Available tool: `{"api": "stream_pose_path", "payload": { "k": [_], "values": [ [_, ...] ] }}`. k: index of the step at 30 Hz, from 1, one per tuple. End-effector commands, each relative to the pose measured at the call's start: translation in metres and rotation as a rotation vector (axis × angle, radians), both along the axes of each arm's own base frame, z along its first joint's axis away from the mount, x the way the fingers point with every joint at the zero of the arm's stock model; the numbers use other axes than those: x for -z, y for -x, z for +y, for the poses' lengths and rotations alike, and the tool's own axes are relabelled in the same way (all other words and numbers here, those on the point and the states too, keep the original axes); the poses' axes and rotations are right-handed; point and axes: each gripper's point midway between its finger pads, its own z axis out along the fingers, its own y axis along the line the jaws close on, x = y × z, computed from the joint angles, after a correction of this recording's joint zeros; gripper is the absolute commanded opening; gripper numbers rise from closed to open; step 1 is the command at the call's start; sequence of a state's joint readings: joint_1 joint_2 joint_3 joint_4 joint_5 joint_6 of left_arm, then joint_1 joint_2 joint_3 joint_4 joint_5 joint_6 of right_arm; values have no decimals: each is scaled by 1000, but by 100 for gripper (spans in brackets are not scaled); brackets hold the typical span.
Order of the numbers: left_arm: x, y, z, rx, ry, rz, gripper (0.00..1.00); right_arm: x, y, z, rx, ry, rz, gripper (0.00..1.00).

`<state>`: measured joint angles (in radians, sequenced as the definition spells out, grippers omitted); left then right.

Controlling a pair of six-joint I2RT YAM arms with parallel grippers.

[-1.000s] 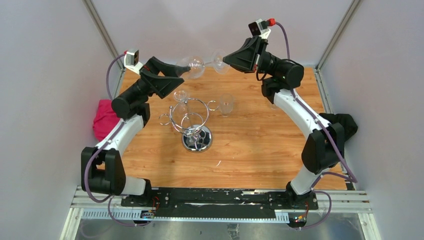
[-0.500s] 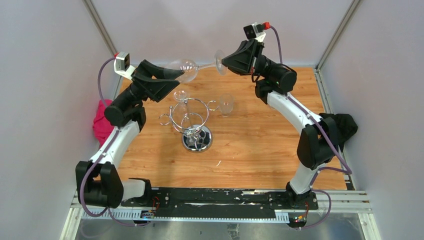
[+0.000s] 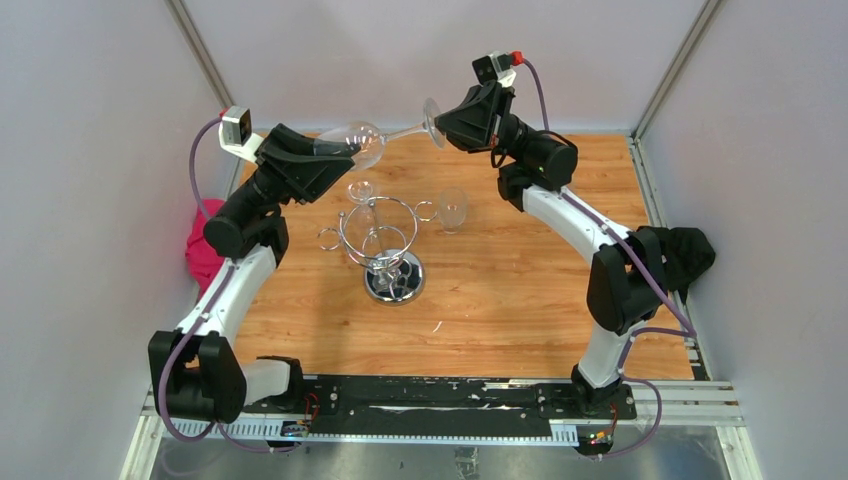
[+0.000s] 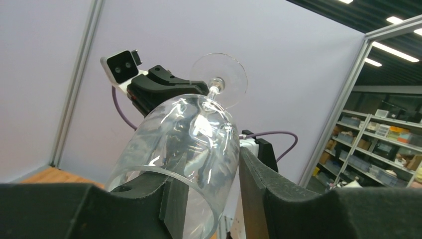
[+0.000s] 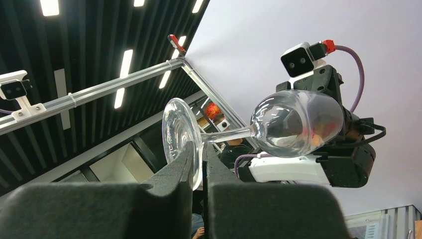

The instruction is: Take the wine glass off the wine glass rack

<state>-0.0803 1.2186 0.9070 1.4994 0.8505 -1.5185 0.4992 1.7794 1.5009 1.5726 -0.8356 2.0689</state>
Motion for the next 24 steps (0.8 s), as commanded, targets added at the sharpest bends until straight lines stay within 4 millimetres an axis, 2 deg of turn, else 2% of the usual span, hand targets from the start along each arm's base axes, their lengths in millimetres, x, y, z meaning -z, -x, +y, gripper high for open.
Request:
{"api": "stream_pose_path", "payload": {
  "k": [1, 5, 6, 8, 9, 12, 17, 24],
  "values": [
    [-8, 32, -8, 61, -15, -104, 13, 35, 11, 30, -55, 103, -65, 0],
    [-10, 29, -6, 56, 9, -89, 3, 35, 11, 30, -59, 109, -69, 1],
    [-10, 29, -5, 50, 17, -91, 0, 36, 10, 31, -60, 110, -68, 3],
    [-13, 33, -3, 37, 38, -100, 0, 35, 11, 30, -57, 105, -69, 19],
    [-16, 36, -2, 33, 46, -111, 0, 35, 11, 30, -57, 104, -67, 23],
    [-20, 42, 0, 28, 60, -125, 0, 32, 12, 28, -54, 97, -73, 29],
    [-23, 46, 4, 23, 90, -120, 0, 31, 14, 27, -56, 90, -66, 47],
    [-28, 49, 11, 11, 150, -101, 0, 33, 14, 25, -60, 85, -50, 59]
  ]
}}
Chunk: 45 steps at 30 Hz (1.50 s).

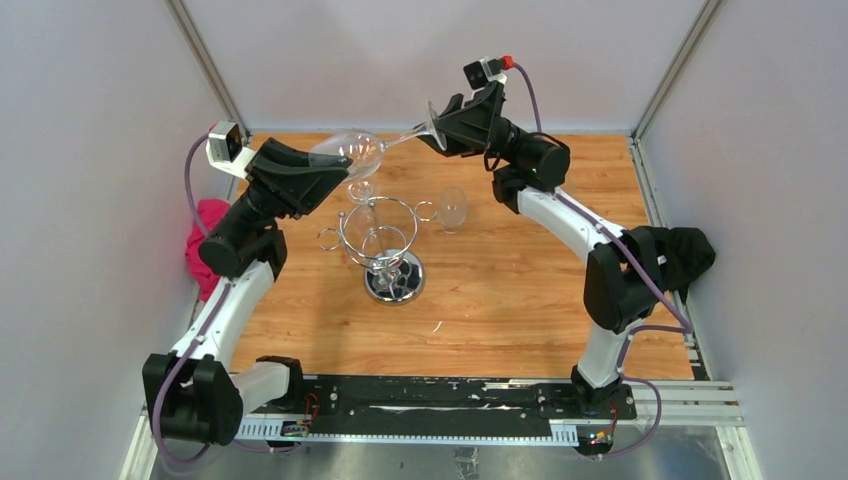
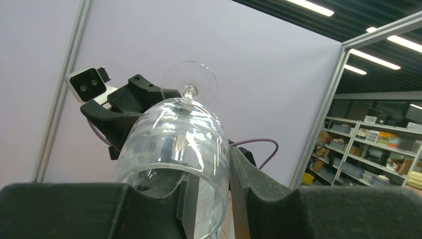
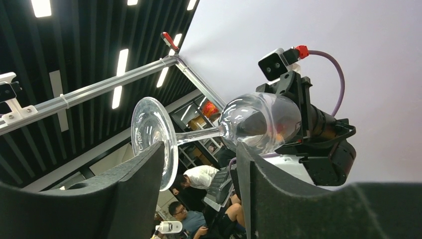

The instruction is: Take the wine glass off the wine glass rack

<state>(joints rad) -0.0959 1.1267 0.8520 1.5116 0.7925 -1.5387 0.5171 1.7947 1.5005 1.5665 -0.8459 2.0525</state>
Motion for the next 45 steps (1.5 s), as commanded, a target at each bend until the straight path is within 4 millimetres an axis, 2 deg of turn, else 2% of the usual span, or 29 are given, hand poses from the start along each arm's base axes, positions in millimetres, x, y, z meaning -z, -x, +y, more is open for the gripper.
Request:
{"api": "stream_pose_path", "payload": {
  "k": [1, 6, 12, 19, 26, 30, 33, 37, 39, 40, 41, 45],
  "values": [
    [-16, 19, 7, -2, 95, -69, 0, 25, 14, 15, -46, 65, -50, 61],
    [-15, 17, 12, -19, 126, -53, 0, 20, 17, 9, -20, 47, -61, 78],
    [-15, 18, 16, -39, 152, -53, 0, 16, 15, 0, 12, 31, -57, 89],
    [-11, 14, 23, -68, 190, -27, 0, 13, 4, -11, 66, 0, -27, 93],
    [-12, 17, 30, -99, 216, -36, 0, 6, -17, -32, 142, -31, -1, 96],
    [-15, 11, 45, -151, 258, -27, 0, 11, -26, -45, 185, -22, 9, 97],
    [-16, -13, 57, -250, 252, 33, 0, 18, -32, -56, 223, -10, 28, 97],
    [-3, -63, 69, -528, 126, 164, 0, 23, -31, -66, 250, 5, 31, 97],
    [2, -83, 81, -688, 54, 243, 0, 26, -31, -70, 261, 15, 31, 97],
    [-2, -90, 88, -763, 11, 271, 0, 27, -30, -71, 264, 19, 27, 97],
    [10, -102, 95, -830, -35, 332, 0, 28, -30, -71, 266, 24, 26, 97],
    [29, -126, 125, -1061, -245, 509, 0, 37, -33, -74, 276, 44, 36, 97]
  ]
}}
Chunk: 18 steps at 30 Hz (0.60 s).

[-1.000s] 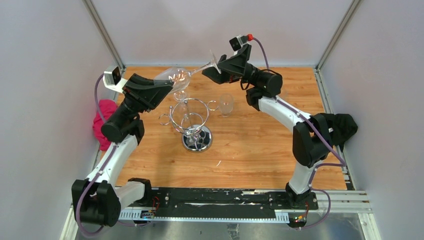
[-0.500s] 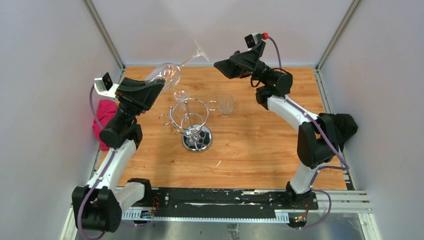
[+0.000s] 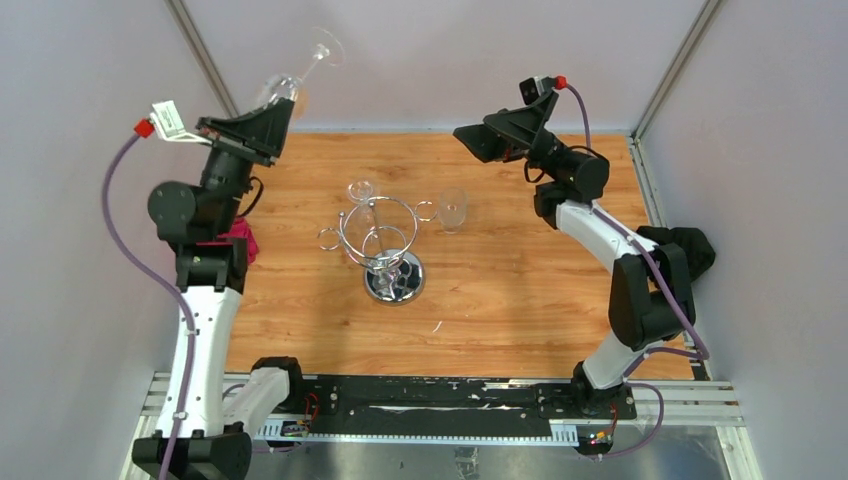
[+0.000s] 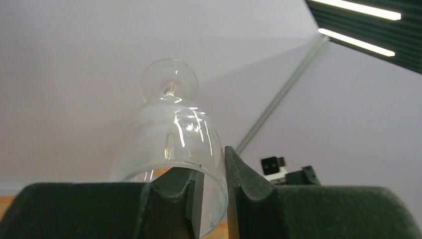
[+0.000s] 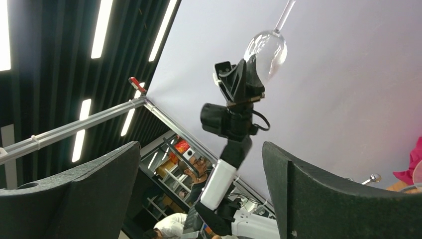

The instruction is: Take the wine glass off the wine glass rack

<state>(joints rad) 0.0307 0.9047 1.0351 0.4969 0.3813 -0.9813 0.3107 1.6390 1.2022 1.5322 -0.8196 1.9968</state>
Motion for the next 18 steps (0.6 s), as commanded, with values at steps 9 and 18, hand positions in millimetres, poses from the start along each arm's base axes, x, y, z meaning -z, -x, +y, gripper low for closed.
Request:
{"api": "stream_pose_path", "payload": {
  "k": [9, 18],
  "values": [
    [105, -77, 83, -471, -478, 763, 0, 20, -3, -17, 51, 41, -41, 97],
    [184, -108, 107, -451, -760, 1108, 0, 31, -15, -23, 74, 54, -8, 97]
  ]
}}
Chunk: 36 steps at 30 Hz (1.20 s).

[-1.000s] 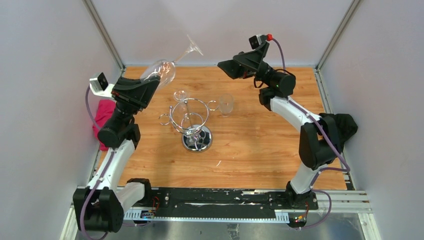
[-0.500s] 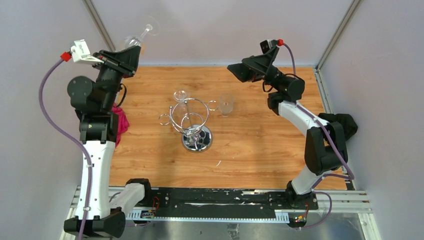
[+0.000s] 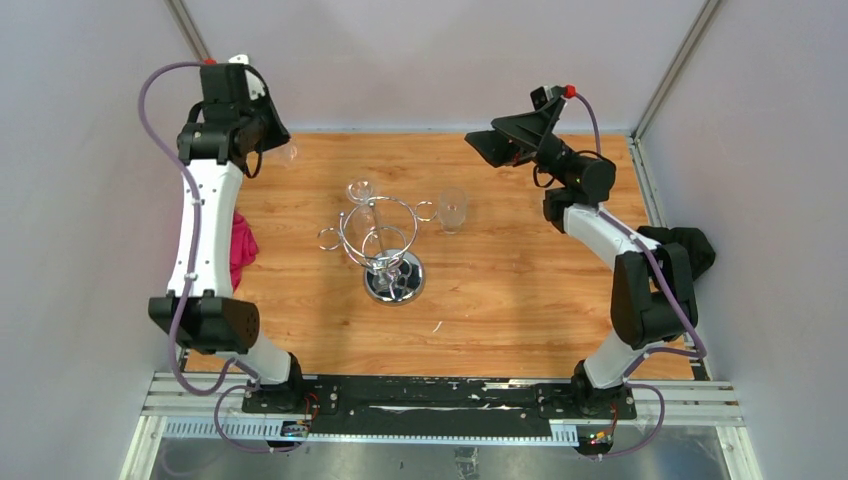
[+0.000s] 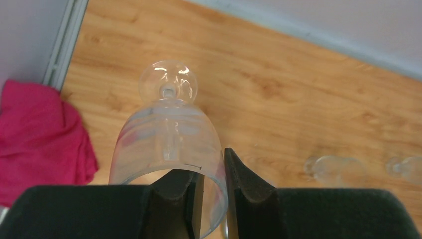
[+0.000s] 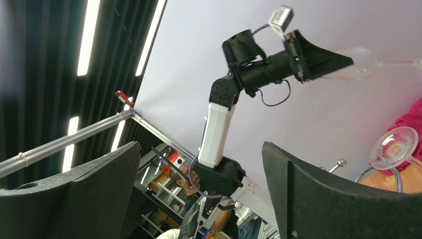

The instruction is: Take the wine glass off the wine glass rack

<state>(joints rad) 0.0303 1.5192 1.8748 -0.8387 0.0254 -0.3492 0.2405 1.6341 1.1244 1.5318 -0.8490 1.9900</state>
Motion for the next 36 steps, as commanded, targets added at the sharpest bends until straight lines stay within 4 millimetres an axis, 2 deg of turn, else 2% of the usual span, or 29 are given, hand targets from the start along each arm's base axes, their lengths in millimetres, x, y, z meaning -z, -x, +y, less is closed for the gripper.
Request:
{"api": "stream_pose_path", "payload": {
  "k": [1, 6, 11, 14, 17, 23, 36],
  "values": [
    [34, 19, 27, -25, -170, 208, 0, 5, 3, -5, 14, 12, -62, 98],
    [76, 11, 32, 2, -199, 352, 0, 13, -3, -4, 8, 20, -36, 97],
    [120, 0, 16, 106, -96, 443, 0, 19, -7, -3, 11, 27, -23, 97],
    [141, -8, 13, 118, -57, 459, 0, 23, -9, -3, 9, 32, -13, 97],
    [155, -13, 9, 137, 8, 458, 0, 28, -11, -2, 9, 38, -5, 97],
    [180, -17, 18, 109, 19, 498, 0, 33, -13, -2, 10, 46, 3, 97],
    [213, -24, 21, 98, 45, 533, 0, 38, -18, -1, 9, 52, 13, 98]
  ]
}}
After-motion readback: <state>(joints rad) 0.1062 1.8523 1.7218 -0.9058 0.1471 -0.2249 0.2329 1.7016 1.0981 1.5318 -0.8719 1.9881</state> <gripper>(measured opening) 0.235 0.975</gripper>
